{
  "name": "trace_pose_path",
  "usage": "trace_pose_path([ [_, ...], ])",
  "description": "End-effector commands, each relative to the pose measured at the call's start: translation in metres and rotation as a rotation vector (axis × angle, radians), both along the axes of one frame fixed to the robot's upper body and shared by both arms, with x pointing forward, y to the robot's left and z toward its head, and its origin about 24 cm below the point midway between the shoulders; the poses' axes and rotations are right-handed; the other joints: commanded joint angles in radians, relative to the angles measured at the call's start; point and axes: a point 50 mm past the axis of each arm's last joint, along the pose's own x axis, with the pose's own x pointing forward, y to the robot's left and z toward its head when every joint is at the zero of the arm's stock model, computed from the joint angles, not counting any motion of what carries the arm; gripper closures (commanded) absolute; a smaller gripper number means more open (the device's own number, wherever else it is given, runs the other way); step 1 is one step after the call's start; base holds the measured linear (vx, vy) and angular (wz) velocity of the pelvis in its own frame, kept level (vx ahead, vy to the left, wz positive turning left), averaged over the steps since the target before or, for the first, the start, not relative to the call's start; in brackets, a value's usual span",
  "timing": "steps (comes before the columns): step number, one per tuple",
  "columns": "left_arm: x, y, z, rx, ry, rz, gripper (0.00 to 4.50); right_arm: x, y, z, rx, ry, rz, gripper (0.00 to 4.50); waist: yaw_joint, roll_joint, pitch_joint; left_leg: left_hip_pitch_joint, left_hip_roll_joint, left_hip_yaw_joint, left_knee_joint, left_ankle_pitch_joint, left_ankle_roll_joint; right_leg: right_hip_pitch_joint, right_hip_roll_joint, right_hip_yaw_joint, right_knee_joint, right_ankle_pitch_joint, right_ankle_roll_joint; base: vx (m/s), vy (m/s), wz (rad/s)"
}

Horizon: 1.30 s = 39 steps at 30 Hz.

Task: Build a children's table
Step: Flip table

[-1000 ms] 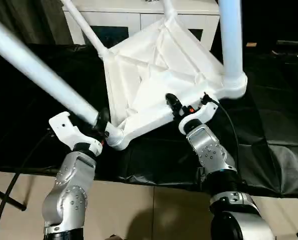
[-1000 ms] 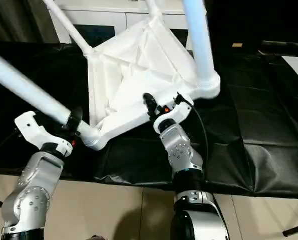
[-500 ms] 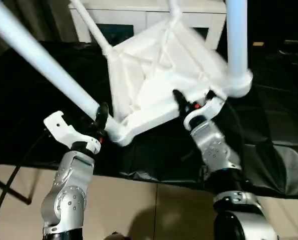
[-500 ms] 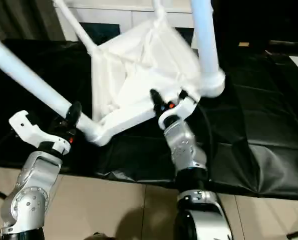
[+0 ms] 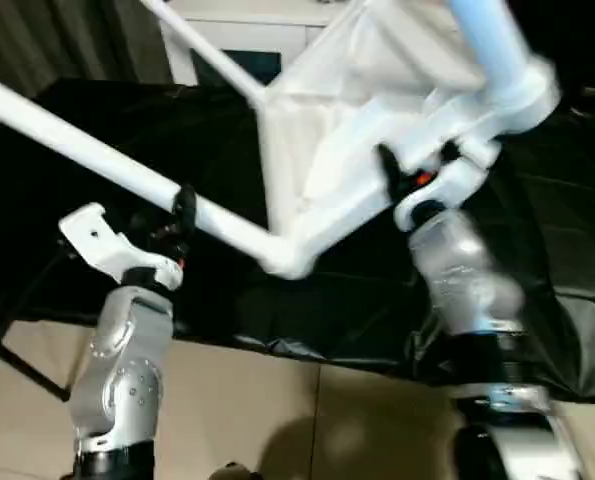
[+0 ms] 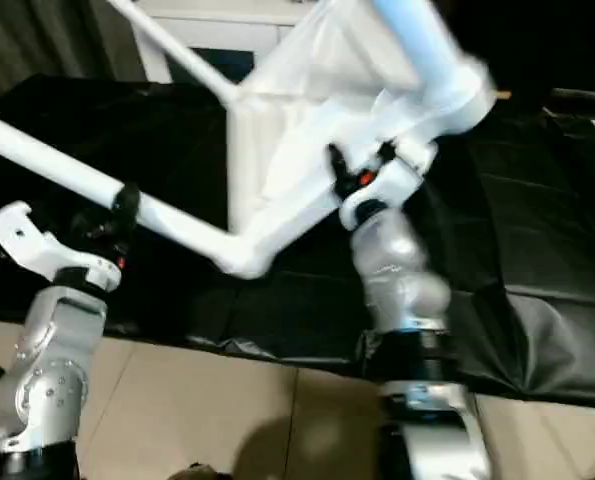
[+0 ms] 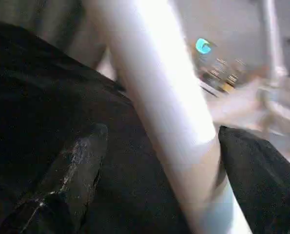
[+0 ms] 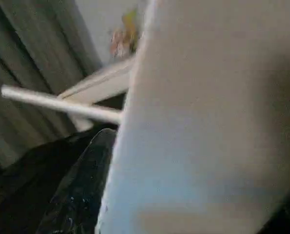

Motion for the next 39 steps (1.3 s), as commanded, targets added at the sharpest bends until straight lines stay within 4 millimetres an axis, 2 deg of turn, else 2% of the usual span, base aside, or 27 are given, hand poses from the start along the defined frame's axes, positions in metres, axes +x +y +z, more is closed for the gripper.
trace_pose_path([
  [1,-0.014,0.043,-0.021,0.016,0.123,0.243,0.49,-0.007,-0.049,0.008,-0.126,0.003,-0.241,2.35,-0.014,-0.006,-0.062,0.036,0.054,-0.016,-0.084,-0.137,-0.064,0.022,-0.031,0.033,-0.071,-0.013,-0.108,0.0,0.0,0.0],
  [3,-0.012,0.04,-0.022,0.021,0.128,0.231,0.49,-0.007,-0.05,0.011,-0.172,0.01,-0.255,2.43,-0.012,-0.005,-0.062,0.044,0.053,-0.013,-0.084,-0.163,-0.076,0.016,-0.028,0.035,-0.074,-0.028,-0.097,0.0,0.0,0.0],
  [5,-0.011,0.038,-0.022,0.027,0.129,0.217,0.49,-0.007,-0.051,0.014,-0.204,0.015,-0.264,2.45,-0.012,-0.005,-0.061,0.044,0.053,-0.015,-0.087,-0.186,-0.085,0.017,-0.028,0.035,-0.077,-0.06,-0.092,0.0,0.0,0.0],
  [8,-0.009,0.036,-0.022,0.032,0.127,0.204,0.49,-0.008,-0.052,0.017,-0.228,0.025,-0.281,2.5,-0.013,-0.005,-0.058,0.048,0.056,-0.018,-0.094,-0.244,-0.104,0.009,-0.029,0.035,-0.082,-0.119,-0.093,0.0,0.0,0.0],
  [10,-0.008,0.033,-0.021,0.037,0.119,0.184,0.49,-0.008,-0.052,0.02,-0.246,0.032,-0.299,2.53,-0.019,-0.01,-0.059,0.039,0.055,-0.023,-0.097,-0.254,-0.11,0.017,-0.031,0.033,-0.08,-0.124,-0.082,0.0,0.0,0.0],
  [12,-0.007,0.031,-0.02,0.048,0.115,0.163,0.49,-0.008,-0.051,0.021,-0.251,0.034,-0.304,2.53,-0.022,-0.011,-0.06,0.034,0.054,-0.024,-0.097,-0.242,-0.107,0.019,-0.033,0.033,-0.079,-0.112,-0.079,0.0,0.0,0.0],
  [13,-0.007,0.028,-0.02,0.071,0.116,0.137,0.49,-0.008,-0.05,0.022,-0.262,0.038,-0.307,2.53,-0.029,-0.015,-0.06,0.031,0.052,-0.023,-0.095,-0.227,-0.098,0.02,-0.034,0.033,-0.079,-0.105,-0.078,0.0,0.0,0.0],
  [14,-0.006,0.026,-0.019,0.087,0.118,0.12,0.49,-0.008,-0.049,0.022,-0.27,0.041,-0.308,2.53,-0.031,-0.014,-0.061,0.031,0.052,-0.022,-0.094,-0.219,-0.095,0.02,-0.035,0.033,-0.079,-0.099,-0.08,0.0,0.0,0.0],
  [15,-0.004,0.016,-0.019,0.204,0.127,0.011,0.49,-0.007,-0.047,0.022,-0.301,0.042,-0.313,2.53,-0.036,-0.016,-0.06,0.028,0.052,-0.022,-0.094,-0.206,-0.087,0.021,-0.034,0.033,-0.081,-0.094,-0.08,0.0,0.0,0.0],
  [17,-0.004,0.012,-0.019,0.251,0.13,-0.03,0.49,-0.007,-0.046,0.023,-0.309,0.041,-0.312,2.53,-0.037,-0.017,-0.062,0.028,0.051,-0.022,-0.093,-0.195,-0.08,0.02,-0.034,0.033,-0.079,-0.096,-0.078,0.0,0.0,0.0],
  [19,-0.003,-0.015,-0.019,0.514,0.144,-0.302,0.49,-0.001,-0.033,0.022,-0.325,0.066,-0.198,2.53,-0.041,-0.014,-0.061,0.03,0.053,-0.021,-0.093,-0.19,-0.082,0.019,-0.033,0.033,-0.076,-0.089,-0.087,0.0,0.0,0.0],
  [20,-0.003,-0.017,-0.019,0.53,0.144,-0.319,0.49,0.0,-0.032,0.022,-0.335,0.067,-0.186,2.53,-0.041,-0.009,-0.065,0.031,0.052,-0.025,-0.093,-0.184,-0.079,0.019,-0.031,0.031,-0.07,-0.086,-0.084,0.0,0.0,0.0],
  [21,-0.002,-0.019,-0.017,0.556,0.138,-0.336,0.49,0.001,-0.031,0.022,-0.345,0.067,-0.179,2.53,-0.049,-0.012,-0.061,0.03,0.053,-0.024,-0.096,-0.192,-0.086,0.019,-0.03,0.03,-0.07,-0.078,-0.096,0.0,0.0,0.0],
  [23,-0.001,-0.023,-0.015,0.609,0.124,-0.375,0.49,0.002,-0.03,0.023,-0.351,0.066,-0.165,2.53,-0.052,-0.012,-0.061,0.03,0.054,-0.022,-0.093,-0.179,-0.091,0.021,-0.033,0.032,-0.068,-0.044,-0.118,0.0,0.0,0.0],
  [26,-0.001,-0.032,-0.008,0.69,0.089,-0.452,0.49,0.004,-0.029,0.024,-0.377,0.071,-0.129,2.53,-0.054,-0.014,-0.064,0.029,0.052,-0.019,-0.088,-0.144,-0.072,0.026,-0.033,0.032,-0.063,0.013,-0.151,0.0,0.0,0.0],
  [29,0.001,-0.04,0.002,0.803,0.045,-0.532,0.49,0.006,-0.032,0.024,-0.419,0.089,-0.115,2.53,-0.053,-0.015,-0.064,0.033,0.053,-0.016,-0.088,-0.15,-0.063,0.026,-0.033,0.032,-0.064,0.004,-0.17,0.0,0.0,0.0],
  [34,0.003,-0.049,0.016,0.848,-0.028,-0.573,0.49,0.006,-0.03,0.02,-0.458,0.104,-0.082,2.53,-0.053,-0.014,-0.061,0.035,0.055,-0.015,-0.09,-0.172,-0.071,0.025,-0.035,0.033,-0.066,-0.031,-0.189,0.0,0.0,0.0],
  [36,0.002,-0.056,0.023,0.889,-0.082,-0.62,0.49,0.004,-0.028,0.016,-0.464,0.105,-0.06,2.0,-0.053,-0.015,-0.062,0.034,0.053,-0.015,-0.089,-0.165,-0.068,0.026,-0.035,0.033,-0.065,-0.029,-0.19,0.0,0.0,0.0],
  [39,0.0,-0.063,0.03,0.908,-0.142,-0.663,0.49,-0.001,-0.023,0.011,-0.47,0.077,-0.005,1.79,-0.051,-0.015,-0.063,0.031,0.054,-0.015,-0.087,-0.149,-0.058,0.029,-0.037,0.033,-0.063,-0.002,-0.197,0.0,0.0,0.0],
])
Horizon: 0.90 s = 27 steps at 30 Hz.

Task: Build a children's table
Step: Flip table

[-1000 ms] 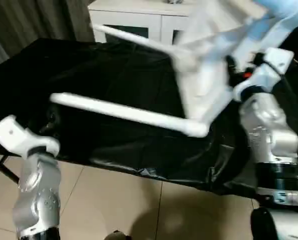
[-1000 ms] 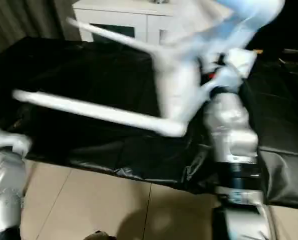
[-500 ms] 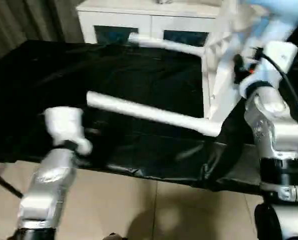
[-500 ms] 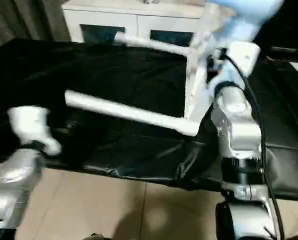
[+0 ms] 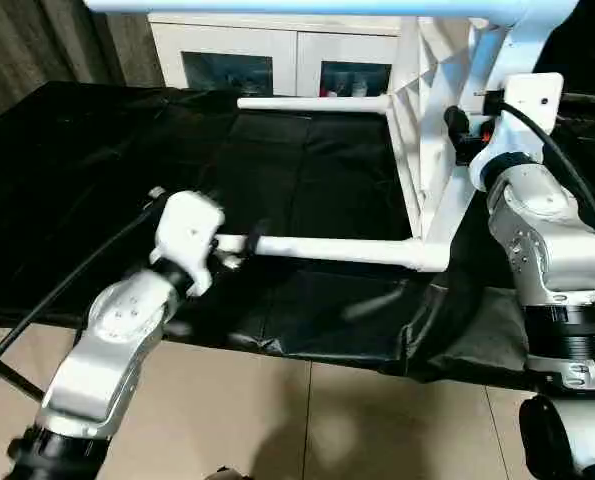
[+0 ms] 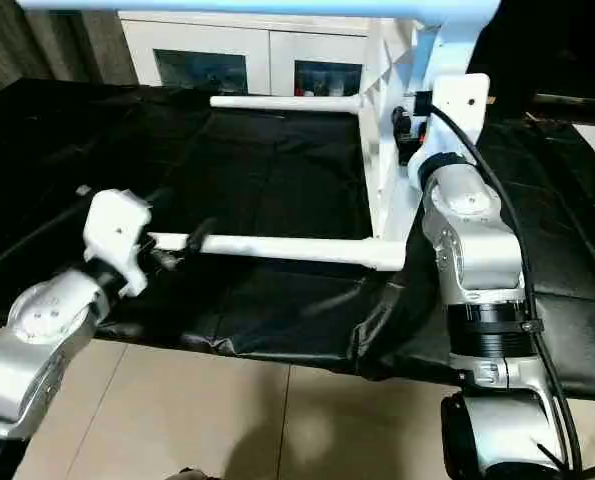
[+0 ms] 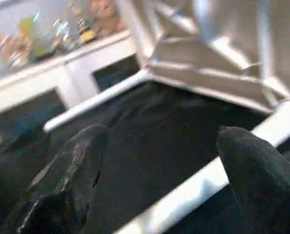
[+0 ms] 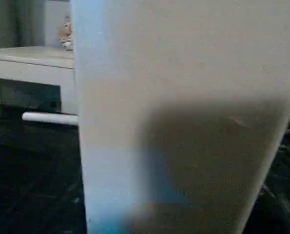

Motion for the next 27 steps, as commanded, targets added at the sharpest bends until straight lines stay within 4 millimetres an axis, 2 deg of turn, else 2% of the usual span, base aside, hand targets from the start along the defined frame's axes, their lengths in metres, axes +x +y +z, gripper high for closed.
trace_pose_path([
  [1,-0.001,-0.007,0.008,0.005,-0.049,-0.052,0.49,-0.006,0.008,-0.016,-0.019,0.029,0.068,1.54,0.003,0.0,-0.061,0.029,0.05,-0.018,-0.084,-0.145,-0.052,0.025,-0.04,0.031,-0.062,0.012,-0.206,0.0,0.0,0.0],
  [4,0.0,-0.007,0.01,-0.031,-0.043,-0.051,0.49,-0.011,0.008,-0.021,-0.017,0.008,0.078,1.44,0.001,-0.002,-0.064,0.026,0.05,-0.018,-0.082,-0.118,-0.04,0.031,-0.04,0.03,-0.056,0.055,-0.22,0.0,0.0,0.0],
  [5,0.0,-0.007,0.01,-0.037,-0.046,-0.053,0.49,-0.013,0.008,-0.024,-0.01,0.003,0.079,1.34,0.001,0.002,-0.064,0.028,0.05,-0.018,-0.082,-0.117,-0.038,0.028,-0.04,0.03,-0.056,0.056,-0.224,0.0,0.0,0.0],
  [7,0.002,-0.007,0.01,-0.05,-0.048,-0.045,0.49,-0.02,0.009,-0.035,-0.001,-0.005,0.099,1.14,-0.001,0.0,-0.064,0.027,0.05,-0.017,-0.081,-0.115,-0.029,0.029,-0.038,0.031,-0.057,0.062,-0.229,0.0,0.0,0.0],
  [8,0.005,-0.006,0.007,-0.058,-0.024,-0.019,0.49,-0.027,0.01,-0.044,-0.011,-0.021,0.121,1.07,0.002,0.002,-0.064,0.029,0.052,-0.016,-0.081,-0.122,-0.029,0.027,-0.04,0.031,-0.058,0.057,-0.229,0.0,0.0,0.0],
  [13,0.007,-0.006,0.01,-0.115,-0.026,-0.014,0.49,-0.044,0.006,-0.051,-0.018,-0.133,0.146,0.75,0.002,-0.001,-0.06,0.028,0.055,-0.017,-0.086,-0.176,-0.022,0.026,-0.042,0.032,-0.066,-0.002,-0.226,0.0,0.0,0.0],
  [14,0.008,-0.006,0.014,-0.102,-0.058,-0.035,0.49,-0.057,0.004,-0.054,-0.071,-0.193,0.182,0.65,0.006,0.0,-0.06,0.029,0.057,-0.019,-0.087,-0.183,-0.02,0.026,-0.043,0.032,-0.07,-0.014,-0.219,0.0,0.0,0.0],
  [15,0.008,-0.007,0.015,-0.086,-0.072,-0.046,0.49,-0.062,0.004,-0.056,-0.122,-0.214,0.192,0.55,0.005,0.001,-0.058,0.028,0.057,-0.019,-0.087,-0.191,-0.02,0.025,-0.041,0.033,-0.07,-0.018,-0.214,0.0,0.0,0.0],
  [16,0.009,-0.008,0.017,-0.035,-0.1,-0.061,0.49,-0.069,0.004,-0.06,-0.192,-0.241,0.204,0.45,0.004,0.002,-0.059,0.028,0.055,-0.02,-0.088,-0.193,-0.02,0.026,-0.04,0.031,-0.07,-0.019,-0.207,0.0,0.0,0.0],
  [18,0.01,-0.008,0.018,-0.003,-0.115,-0.065,0.49,-0.072,0.005,-0.061,-0.212,-0.249,0.208,0.3,0.001,0.001,-0.056,0.029,0.055,-0.021,-0.09,-0.208,-0.017,0.025,-0.039,0.031,-0.073,-0.036,-0.204,0.0,0.0,0.0],
  [20,0.011,-0.008,0.021,0.119,-0.188,-0.087,0.49,-0.08,0.003,-0.063,-0.283,-0.301,0.199,0.13,0.0,0.006,-0.055,0.03,0.057,-0.024,-0.093,-0.245,-0.019,0.022,-0.041,0.031,-0.079,-0.082,-0.198,0.0,0.0,0.0],
  [23,0.014,-0.004,0.029,0.189,-0.275,-0.078,0.49,-0.087,0.002,-0.062,-0.363,-0.357,0.182,0.05,-0.003,0.005,-0.053,0.03,0.056,-0.024,-0.094,-0.254,-0.028,0.021,-0.039,0.032,-0.079,-0.08,-0.188,0.0,0.0,0.0],
  [24,0.017,-0.001,0.038,0.258,-0.363,-0.059,0.49,-0.089,0.002,-0.062,-0.38,-0.375,0.188,0.05,-0.004,0.005,-0.055,0.03,0.055,-0.024,-0.094,-0.257,-0.029,0.023,-0.039,0.032,-0.076,-0.076,-0.191,0.0,0.0,0.0],
  [25,0.017,-0.001,0.038,0.258,-0.363,-0.059,0.49,-0.089,0.002,-0.062,-0.38,-0.375,0.188,0.05,-0.005,0.002,-0.054,0.029,0.055,-0.025,-0.094,-0.261,-0.024,0.022,-0.038,0.031,-0.079,-0.077,-0.19,0.0,0.0,0.0],
  [26,0.021,0.005,0.056,0.367,-0.517,-0.017,0.49,-0.092,0.007,-0.062,-0.405,-0.395,0.228,0.05,-0.006,0.002,-0.056,0.029,0.056,-0.026,-0.093,-0.259,-0.019,0.024,-0.04,0.032,-0.075,-0.067,-0.192,0.0,0.0,0.0],
  [27,0.027,0.008,0.07,0.417,-0.6,0.024,0.49,-0.093,0.016,-0.064,-0.412,-0.402,0.28,0.05,-0.004,0.006,-0.057,0.031,0.055,-0.026,-0.089,-0.267,-0.012,0.021,-0.037,0.031,-0.078,-0.064,-0.183,0.0,0.0,0.0],
])
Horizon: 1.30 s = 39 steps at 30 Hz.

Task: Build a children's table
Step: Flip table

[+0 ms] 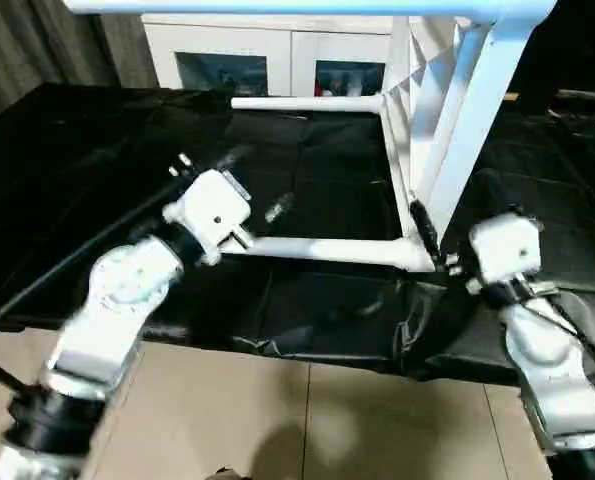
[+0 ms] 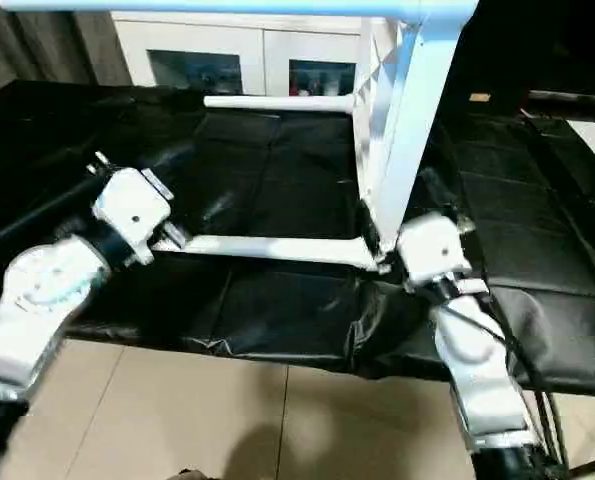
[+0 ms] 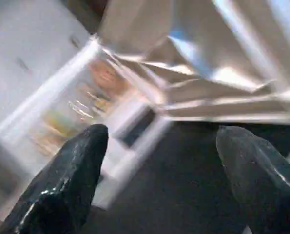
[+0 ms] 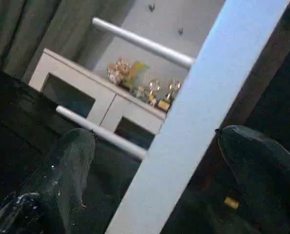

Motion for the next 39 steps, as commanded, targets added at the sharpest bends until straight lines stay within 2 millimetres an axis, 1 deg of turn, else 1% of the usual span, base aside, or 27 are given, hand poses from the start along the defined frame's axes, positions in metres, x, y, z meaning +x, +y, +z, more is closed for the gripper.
trace_pose_path([
  [1,0.003,0.003,0.023,0.045,-0.153,0.028,0.49,-0.003,0.011,0.003,-0.032,-0.028,0.065,0.05,-0.003,0.005,-0.059,0.03,0.05,-0.029,-0.09,-0.262,-0.015,0.026,-0.039,0.033,-0.073,-0.05,-0.182,0.0,0.0,0.0],
  [3,0.008,0.004,0.037,0.09,-0.233,0.05,0.49,-0.001,0.02,0.0,-0.034,-0.012,0.109,0.05,-0.001,0.003,-0.058,0.032,0.054,-0.03,-0.091,-0.255,-0.012,0.027,-0.042,0.033,-0.07,-0.03,-0.198,0.0,0.0,0.0],
  [5,0.016,0.005,0.053,0.18,-0.348,0.084,0.49,0.004,0.03,-0.003,-0.016,0.012,0.14,0.05,-0.001,0.001,-0.06,0.029,0.05,-0.029,-0.087,-0.237,0.001,0.027,-0.042,0.032,-0.067,-0.015,-0.209,0.0,0.0,0.0],
  [6,0.017,0.005,0.056,0.185,-0.366,0.088,0.49,0.005,0.032,-0.003,-0.009,0.014,0.147,0.05,-0.002,0.002,-0.06,0.028,0.051,-0.029,-0.087,-0.229,0.001,0.027,-0.043,0.033,-0.065,-0.009,-0.211,0.0,0.0,0.0],
  [7,0.019,0.006,0.062,0.175,-0.39,0.099,0.49,0.006,0.037,-0.003,-0.002,0.017,0.164,0.05,0.0,0.008,-0.061,0.03,0.053,-0.029,-0.087,-0.219,-0.002,0.026,-0.044,0.033,-0.063,0.006,-0.217,0.0,0.0,0.0],
  [9,0.023,0.008,0.07,0.177,-0.433,0.126,0.49,0.008,0.047,-0.002,-0.004,0.021,0.207,0.05,0.0,0.007,-0.064,0.031,0.052,-0.029,-0.084,-0.205,-0.003,0.027,-0.042,0.032,-0.059,0.039,-0.229,0.0,0.0,0.0],
  [10,0.026,0.009,0.074,0.182,-0.456,0.133,0.49,0.008,0.052,-0.001,-0.01,0.02,0.23,0.05,0.001,0.009,-0.065,0.03,0.052,-0.028,-0.083,-0.197,-0.001,0.028,-0.043,0.032,-0.057,0.056,-0.235,0.0,0.0,0.0],
  [13,0.031,0.012,0.079,0.181,-0.481,0.158,0.49,0.009,0.06,0.0,-0.018,0.014,0.263,0.05,0.003,0.01,-0.066,0.032,0.051,-0.028,-0.081,-0.191,0.005,0.027,-0.043,0.031,-0.056,0.079,-0.242,0.0,0.0,0.0],
  [14,0.034,0.014,0.081,0.186,-0.486,0.18,0.49,0.009,0.062,0.001,-0.021,0.011,0.273,0.05,0.002,0.008,-0.066,0.03,0.052,-0.028,-0.083,-0.192,0.005,0.028,-0.043,0.031,-0.055,0.08,-0.242,0.0,0.0,0.0],
  [15,0.04,0.018,0.087,0.179,-0.512,0.214,0.49,0.01,0.066,0.002,-0.024,0.004,0.285,0.05,0.004,0.005,-0.066,0.032,0.052,-0.028,-0.082,-0.195,0.002,0.027,-0.042,0.031,-0.055,0.075,-0.243,0.0,0.0,0.0],
  [16,0.042,0.02,0.09,0.189,-0.53,0.235,0.49,0.01,0.067,0.003,-0.023,0.002,0.287,0.05,0.006,0.008,-0.066,0.033,0.052,-0.028,-0.083,-0.201,-0.002,0.027,-0.043,0.031,-0.055,0.066,-0.241,0.0,0.0,0.0],
  [17,0.046,0.023,0.095,0.186,-0.549,0.258,0.49,0.011,0.069,0.003,-0.02,0.001,0.29,0.05,0.004,0.006,-0.065,0.032,0.051,-0.027,-0.083,-0.204,-0.002,0.026,-0.041,0.032,-0.056,0.064,-0.239,0.0,0.0,0.0],
  [18,0.049,0.025,0.097,0.187,-0.55,0.273,0.49,0.011,0.07,0.004,-0.019,0.001,0.292,0.05,0.006,0.004,-0.065,0.032,0.049,-0.028,-0.083,-0.205,-0.002,0.027,-0.043,0.033,-0.057,0.058,-0.235,0.0,0.0,0.0],
  [20,0.057,0.029,0.101,0.213,-0.556,0.323,0.49,0.012,0.073,0.005,-0.011,0.005,0.303,0.05,0.007,0.006,-0.066,0.033,0.052,-0.03,-0.083,-0.199,-0.005,0.027,-0.044,0.032,-0.056,0.064,-0.234,0.0,0.0,0.0],
  [22,0.064,0.033,0.102,0.24,-0.554,0.357,0.49,0.013,0.078,0.007,-0.011,0.01,0.334,0.05,0.006,0.007,-0.066,0.032,0.05,-0.03,-0.082,-0.2,-0.003,0.028,-0.045,0.032,-0.055,0.068,-0.234,0.0,0.0,0.0],
  [23,0.066,0.033,0.101,0.244,-0.543,0.36,0.49,0.012,0.079,0.008,-0.008,0.01,0.347,0.05,0.006,0.007,-0.066,0.031,0.05,-0.03,-0.082,-0.197,-0.003,0.028,-0.046,0.032,-0.055,0.071,-0.235,0.0,0.0,0.0],
  [24,0.069,0.035,0.1,0.261,-0.537,0.373,0.49,0.012,0.082,0.01,-0.005,0.005,0.364,0.05,0.007,0.011,-0.066,0.032,0.051,-0.031,-0.083,-0.198,-0.003,0.027,-0.046,0.032,-0.055,0.072,-0.237,0.0,0.0,0.0],
  [25,0.072,0.035,0.099,0.27,-0.527,0.382,0.49,0.011,0.084,0.012,0.003,-0.001,0.38,0.05,0.007,0.01,-0.067,0.032,0.052,-0.031,-0.082,-0.198,-0.003,0.027,-0.046,0.032,-0.054,0.082,-0.24,0.0,0.0,0.0],
  [27,0.075,0.037,0.097,0.28,-0.517,0.393,0.49,0.009,0.087,0.016,0.019,-0.016,0.402,0.05,0.008,0.011,-0.068,0.032,0.052,-0.031,-0.083,-0.199,-0.001,0.027,-0.046,0.032,-0.052,0.096,-0.243,0.0,0.0,0.0],
  [30,0.08,0.038,0.097,0.268,-0.513,0.391,0.49,0.006,0.089,0.02,0.03,-0.034,0.419,0.05,0.01,0.015,-0.07,0.032,0.051,-0.032,-0.08,-0.185,0.004,0.028,-0.046,0.032,-0.051,0.133,-0.248,0.0,0.0,0.0],
  [31,0.081,0.038,0.097,0.257,-0.497,0.383,0.67,0.006,0.09,0.02,0.031,-0.034,0.42,0.01,0.012,0.015,-0.07,0.032,0.052,-0.032,-0.081,-0.183,0.005,0.028,-0.047,0.031,-0.05,0.141,-0.249,0.0,0.0,0.0],
  [32,0.082,0.038,0.096,0.254,-0.491,0.384,0.67,0.006,0.09,0.02,0.031,-0.034,0.42,0.01,0.012,0.013,-0.07,0.031,0.053,-0.032,-0.081,-0.184,0.006,0.028,-0.047,0.031,-0.051,0.141,-0.25,0.0,0.0,0.0],
  [33,0.083,0.039,0.096,0.25,-0.486,0.387,0.77,0.005,0.09,0.02,0.031,-0.034,0.421,0.0,0.014,0.015,-0.07,0.032,0.054,-0.032,-0.082,-0.189,0.007,0.028,-0.048,0.031,-0.05,0.138,-0.253,0.0,0.0,0.0],
  [34,0.083,0.039,0.095,0.226,-0.461,0.38,0.77,0.005,0.09,0.02,0.032,-0.035,0.421,0.0,0.015,0.015,-0.069,0.033,0.054,-0.032,-0.083,-0.198,0.004,0.027,-0.048,0.031,-0.051,0.128,-0.254,0.0,0.0,0.0],
  [36,0.083,0.039,0.096,0.203,-0.459,0.374,1.05,0.004,0.09,0.02,0.032,-0.033,0.423,0.0,0.018,0.014,-0.067,0.033,0.055,-0.032,-0.085,-0.216,-0.001,0.026,-0.049,0.032,-0.053,0.108,-0.259,0.0,0.0,0.0],
  [37,0.082,0.039,0.096,0.201,-0.463,0.374,1.05,0.004,0.09,0.02,0.033,-0.032,0.423,0.0,0.018,0.015,-0.067,0.034,0.056,-0.032,-0.086,-0.225,-0.004,0.025,-0.049,0.032,-0.053,0.098,-0.258,0.0,0.0,0.0],
  [39,0.083,0.039,0.095,0.182,-0.449,0.368,1.27,0.004,0.09,0.019,0.029,-0.03,0.423,0.0,0.019,0.015,-0.067,0.034,0.055,-0.032,-0.087,-0.233,-0.006,0.026,-0.049,0.032,-0.054,0.087,-0.255,0.0,0.0,0.0],
])
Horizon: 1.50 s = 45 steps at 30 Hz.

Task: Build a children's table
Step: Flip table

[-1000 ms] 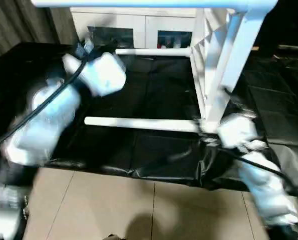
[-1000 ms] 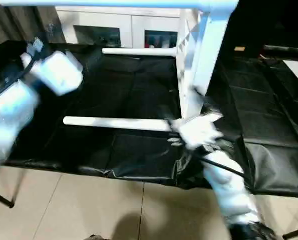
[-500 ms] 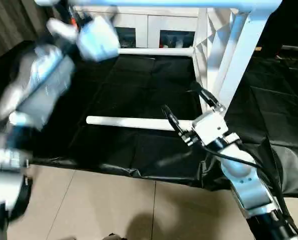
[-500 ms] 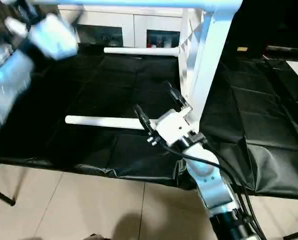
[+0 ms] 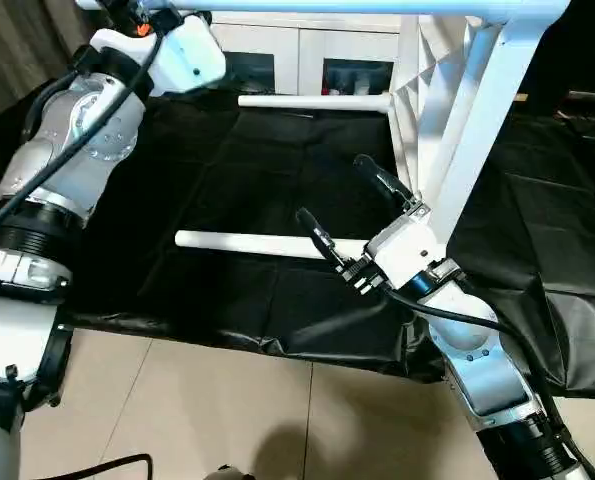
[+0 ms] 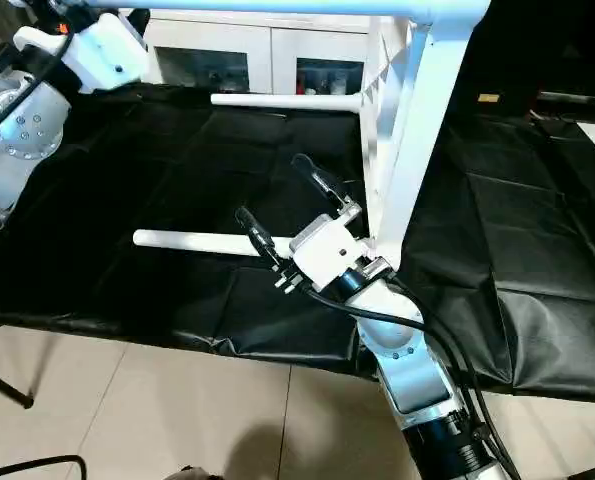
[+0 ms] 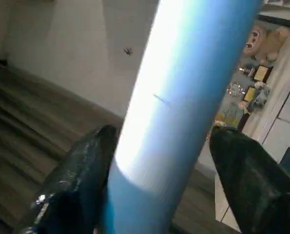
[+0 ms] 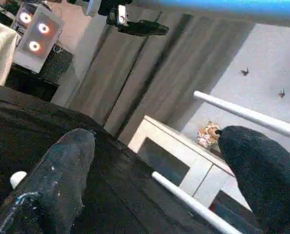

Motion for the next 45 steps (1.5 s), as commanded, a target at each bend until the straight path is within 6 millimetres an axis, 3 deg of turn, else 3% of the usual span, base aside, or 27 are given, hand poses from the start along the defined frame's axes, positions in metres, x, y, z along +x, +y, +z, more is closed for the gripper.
trace_pose_path([
  [1,0.001,0.0,0.001,-0.033,0.02,-0.017,1.39,-0.002,0.001,0.002,0.004,-0.005,0.013,0.0,0.001,0.013,-0.066,0.036,0.056,-0.032,-0.087,-0.234,-0.008,0.028,-0.049,0.033,-0.055,0.085,-0.251,0.0,0.0,0.0],
  [11,-0.002,-0.003,0.004,-0.127,0.066,-0.086,2.12,-0.003,0.003,0.002,-0.005,-0.011,0.012,0.0,0.007,0.015,-0.066,0.038,0.056,-0.031,-0.087,-0.226,-0.01,0.026,-0.049,0.033,-0.054,0.098,-0.247,0.0,0.0,0.0],
  [17,-0.001,-0.002,0.001,-0.197,0.1,-0.099,2.25,-0.004,0.004,0.002,0.006,-0.015,0.02,0.0,0.012,0.014,-0.066,0.036,0.056,-0.031,-0.087,-0.221,-0.012,0.027,-0.05,0.033,-0.053,0.1,-0.248,0.0,0.0,0.0],
  [24,0.005,0.005,-0.002,-0.481,0.198,-0.092,2.26,-0.005,0.002,0.0,-0.002,-0.003,0.025,0.0,0.016,0.012,-0.064,0.035,0.055,-0.026,-0.085,-0.194,0.017,0.027,-0.052,0.034,-0.055,0.077,-0.259,0.0,0.0,0.0],
  [31,0.008,0.016,-0.006,-0.675,0.289,-0.046,2.26,-0.008,0.001,-0.009,-0.024,0.031,0.029,0.0,0.034,0.016,-0.064,0.029,0.053,-0.024,-0.08,-0.159,0.053,0.025,-0.055,0.035,-0.061,0.003,-0.248,0.0,0.0,0.0],
  [37,0.005,0.025,-0.005,-0.762,0.298,-0.016,2.26,-0.011,-0.004,-0.012,-0.034,0.046,0.02,0.0,0.034,0.022,-0.067,0.027,0.055,-0.025,-0.08,-0.141,0.071,0.022,-0.051,0.03,-0.058,0.026,-0.252,0.0,0.0,0.0],
  [45,0.0,0.036,-0.008,-0.901,0.312,0.034,2.26,-0.014,-0.014,-0.025,-0.059,0.129,0.017,0.0,0.035,0.014,-0.069,0.021,0.052,-0.023,-0.073,-0.117,0.101,0.026,-0.053,0.03,-0.058,0.045,-0.259,0.0,0.0,0.0],
])
